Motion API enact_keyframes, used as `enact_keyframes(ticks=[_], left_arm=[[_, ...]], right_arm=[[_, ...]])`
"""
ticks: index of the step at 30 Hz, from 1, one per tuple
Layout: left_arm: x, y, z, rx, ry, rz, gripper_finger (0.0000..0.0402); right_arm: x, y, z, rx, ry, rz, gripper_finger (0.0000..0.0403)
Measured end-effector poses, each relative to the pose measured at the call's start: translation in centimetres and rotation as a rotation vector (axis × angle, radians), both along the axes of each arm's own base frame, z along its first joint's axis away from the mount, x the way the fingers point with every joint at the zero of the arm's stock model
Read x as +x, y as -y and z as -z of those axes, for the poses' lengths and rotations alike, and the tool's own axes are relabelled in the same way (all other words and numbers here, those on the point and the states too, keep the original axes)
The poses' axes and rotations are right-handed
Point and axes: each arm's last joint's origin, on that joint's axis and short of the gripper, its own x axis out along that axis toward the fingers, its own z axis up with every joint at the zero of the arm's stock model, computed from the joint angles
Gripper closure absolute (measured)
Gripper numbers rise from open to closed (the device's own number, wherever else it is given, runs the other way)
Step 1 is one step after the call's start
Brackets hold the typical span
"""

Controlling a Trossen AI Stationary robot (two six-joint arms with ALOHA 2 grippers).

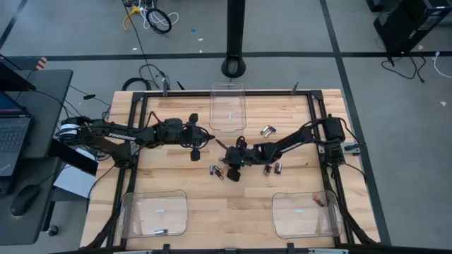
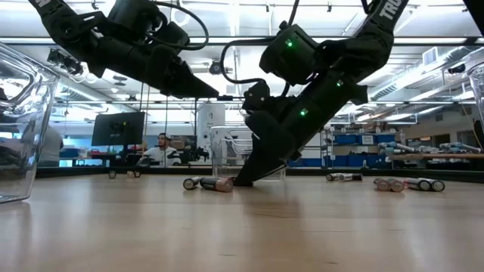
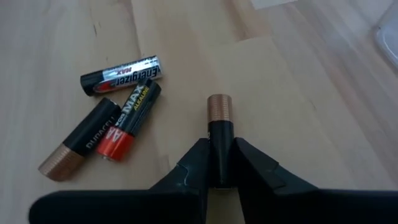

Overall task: Sort batteries
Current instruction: Put the brown battery into the top middle transparent bin

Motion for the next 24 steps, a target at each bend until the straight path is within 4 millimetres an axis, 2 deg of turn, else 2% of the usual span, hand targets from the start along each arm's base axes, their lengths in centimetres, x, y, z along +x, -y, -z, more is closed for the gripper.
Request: enact_keyframes(ticks=[6,14,19,24], left_arm=[[-0.1,-0.1,-0.3,0.03,0.009,-0.05,0.0389],[-0.8,0.0,-2.5,0.084,0.126,-0.044,0.0389],[-1.1,0.0,-3.0,0.128,0.143,-0.04,0.0389],[-1.1,-0.1,-3.1,0.143,0.143,-0.039,0.0389]], right_arm=[[-1.1,0.0,-2.6,-0.028,-0.037,-0.053,0.0332],[-2.9,1.9,-9.4,-0.083,0.035,-0.047,0.0334],[-2.7,4.4,-14.6,-0.169,0.057,-0.032,0.0336],[-1.1,9.1,-18.5,-0.251,0.061,0.007,0.0335]])
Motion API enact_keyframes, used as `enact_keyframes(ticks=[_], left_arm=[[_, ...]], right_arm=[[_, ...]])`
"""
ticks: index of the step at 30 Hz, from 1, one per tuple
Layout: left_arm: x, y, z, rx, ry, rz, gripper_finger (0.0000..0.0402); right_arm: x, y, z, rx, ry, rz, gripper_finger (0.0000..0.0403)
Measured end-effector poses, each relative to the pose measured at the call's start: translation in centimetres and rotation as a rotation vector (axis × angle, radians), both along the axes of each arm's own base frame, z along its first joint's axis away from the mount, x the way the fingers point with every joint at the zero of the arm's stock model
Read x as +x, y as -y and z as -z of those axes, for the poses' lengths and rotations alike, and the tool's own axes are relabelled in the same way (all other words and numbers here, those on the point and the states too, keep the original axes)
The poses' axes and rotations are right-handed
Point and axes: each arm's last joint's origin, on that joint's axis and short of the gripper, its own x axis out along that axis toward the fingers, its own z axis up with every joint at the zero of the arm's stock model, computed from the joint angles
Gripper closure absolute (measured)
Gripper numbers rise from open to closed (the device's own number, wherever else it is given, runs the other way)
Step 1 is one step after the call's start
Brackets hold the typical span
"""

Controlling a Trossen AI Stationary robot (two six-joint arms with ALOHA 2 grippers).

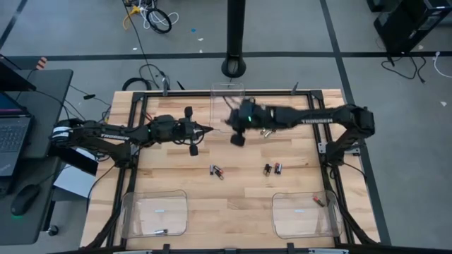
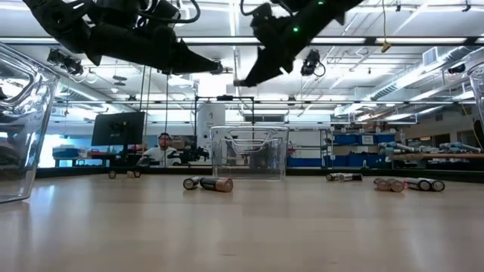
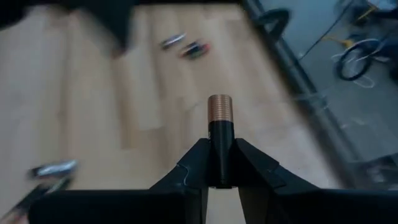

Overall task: Sort batteries
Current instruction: Put the brown battery into the top middle transparent bin

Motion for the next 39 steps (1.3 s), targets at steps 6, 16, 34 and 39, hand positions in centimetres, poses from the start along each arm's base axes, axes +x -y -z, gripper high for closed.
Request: enact_keyframes(ticks=[6,16,34,39], left_arm=[[0.0,0.0,0.0,-0.003,-0.002,0.001,0.0389],[0.0,0.0,0.2,-0.008,-0.022,0.002,0.0389],[0.0,0.0,0.3,-0.011,-0.032,0.002,0.0389],[0.0,0.0,0.3,-0.011,-0.033,0.002,0.0389]], right_arm=[[2.0,7.4,0.9,0.058,-0.092,0.047,0.0336],[3.3,14.5,7.7,0.202,-0.237,0.13,0.0336],[2.7,16.5,12.2,0.326,-0.309,0.195,0.0329],[2.7,16.5,12.2,0.328,-0.308,0.198,0.0329]])
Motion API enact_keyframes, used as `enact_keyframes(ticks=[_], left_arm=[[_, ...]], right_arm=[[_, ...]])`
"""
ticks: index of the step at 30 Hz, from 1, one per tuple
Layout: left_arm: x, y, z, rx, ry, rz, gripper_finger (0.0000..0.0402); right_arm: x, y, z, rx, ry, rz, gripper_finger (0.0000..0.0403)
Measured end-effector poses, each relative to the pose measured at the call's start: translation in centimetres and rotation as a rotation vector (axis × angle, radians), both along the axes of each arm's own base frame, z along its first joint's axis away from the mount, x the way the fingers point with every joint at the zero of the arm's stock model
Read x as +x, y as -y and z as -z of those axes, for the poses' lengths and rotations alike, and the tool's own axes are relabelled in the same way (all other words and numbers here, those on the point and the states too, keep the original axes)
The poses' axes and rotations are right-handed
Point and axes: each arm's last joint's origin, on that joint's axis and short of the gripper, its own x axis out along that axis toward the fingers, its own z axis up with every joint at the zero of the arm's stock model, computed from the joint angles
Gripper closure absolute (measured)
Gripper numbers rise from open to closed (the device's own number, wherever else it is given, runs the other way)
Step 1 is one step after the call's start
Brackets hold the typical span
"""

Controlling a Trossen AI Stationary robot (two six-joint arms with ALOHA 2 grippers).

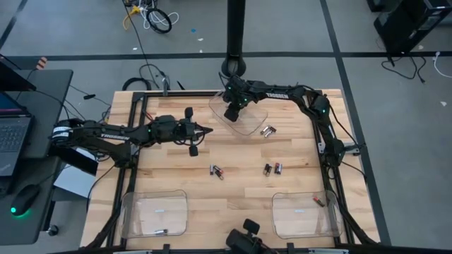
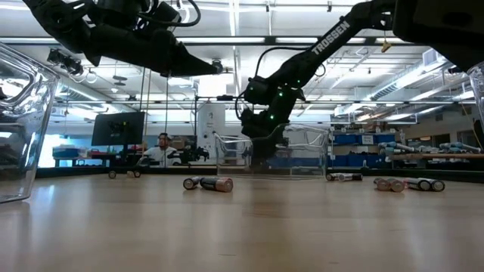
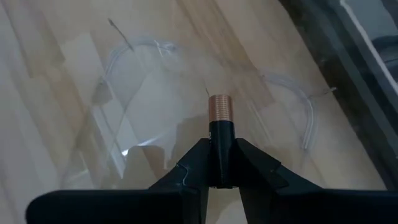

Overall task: Sort batteries
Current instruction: Put the brown battery into the top middle transparent bin, then adjust the top middle transparent bin

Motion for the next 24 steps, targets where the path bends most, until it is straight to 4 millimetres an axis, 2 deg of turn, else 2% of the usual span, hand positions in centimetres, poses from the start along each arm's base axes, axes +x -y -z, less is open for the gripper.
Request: enact_keyframes(ticks=[8,17,20,24], left_arm=[[0.0,0.0,0.0,0.0,0.0,0.0,0.0389],[0.0,0.0,0.0,0.0,0.0,0.0,0.0389],[0.0,0.0,0.0,0.0,0.0,0.0,0.0389],[0.0,0.0,0.0,0.0,0.0,0.0,0.0389]], right_arm=[[0.0,0.0,0.0,0.01,0.002,0.031,0.0319],[-0.1,-0.3,0.0,-0.018,-0.045,0.067,0.0261],[-0.3,-0.4,-0.8,-0.02,-0.061,0.064,0.025],[-0.4,-0.7,-3.7,-0.05,-0.052,0.021,0.0267]])
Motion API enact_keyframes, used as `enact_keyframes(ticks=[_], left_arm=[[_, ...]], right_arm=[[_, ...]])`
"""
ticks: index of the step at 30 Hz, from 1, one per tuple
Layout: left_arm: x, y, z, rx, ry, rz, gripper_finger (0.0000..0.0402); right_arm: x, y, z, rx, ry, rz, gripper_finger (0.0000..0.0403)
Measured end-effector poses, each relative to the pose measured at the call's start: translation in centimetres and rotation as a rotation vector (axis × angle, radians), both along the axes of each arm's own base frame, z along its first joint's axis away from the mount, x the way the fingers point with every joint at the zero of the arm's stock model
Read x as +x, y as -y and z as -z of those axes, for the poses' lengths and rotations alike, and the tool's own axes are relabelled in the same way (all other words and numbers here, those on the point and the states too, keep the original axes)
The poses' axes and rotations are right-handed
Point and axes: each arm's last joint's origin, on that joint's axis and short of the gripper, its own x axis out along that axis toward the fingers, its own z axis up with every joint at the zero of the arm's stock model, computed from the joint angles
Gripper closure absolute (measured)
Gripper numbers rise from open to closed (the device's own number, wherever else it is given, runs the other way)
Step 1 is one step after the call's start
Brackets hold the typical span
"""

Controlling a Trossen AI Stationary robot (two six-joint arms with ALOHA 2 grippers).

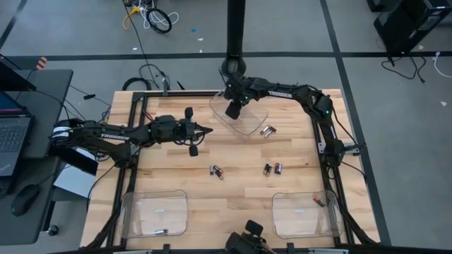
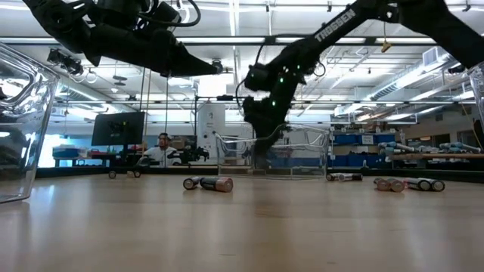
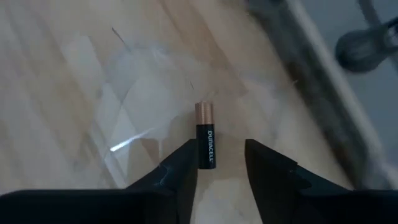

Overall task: Sort batteries
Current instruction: Adjust the top middle transparent bin

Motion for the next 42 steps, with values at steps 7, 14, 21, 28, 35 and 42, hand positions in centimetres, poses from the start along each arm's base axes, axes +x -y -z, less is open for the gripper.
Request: enact_keyframes(ticks=[7,14,21,28,35,42], left_arm=[[0.0,0.0,0.2,-0.003,-0.018,0.0,0.0389],[-0.1,0.0,0.5,-0.008,-0.054,-0.009,0.0389],[-0.1,0.0,0.5,-0.007,-0.053,-0.015,0.0389],[-0.1,0.0,0.5,-0.007,-0.053,-0.015,0.0389],[-0.1,0.0,0.5,-0.007,-0.053,-0.015,0.0389],[-0.1,0.0,0.5,-0.007,-0.053,-0.015,0.0389]], right_arm=[[-0.5,-3.0,-4.7,-0.045,-0.007,-0.185,0.0381],[-1.9,-5.7,-5.2,0.03,-0.199,-0.228,0.0378],[-4.3,-2.6,-4.9,0.069,-0.256,-0.025,0.0389],[-6.1,0.3,-4.9,0.083,-0.232,0.056,0.0393],[-5.9,0.9,-5.0,0.182,-0.098,0.017,0.0388],[-5.6,0.9,-3.6,0.185,-0.158,0.047,0.0393]])
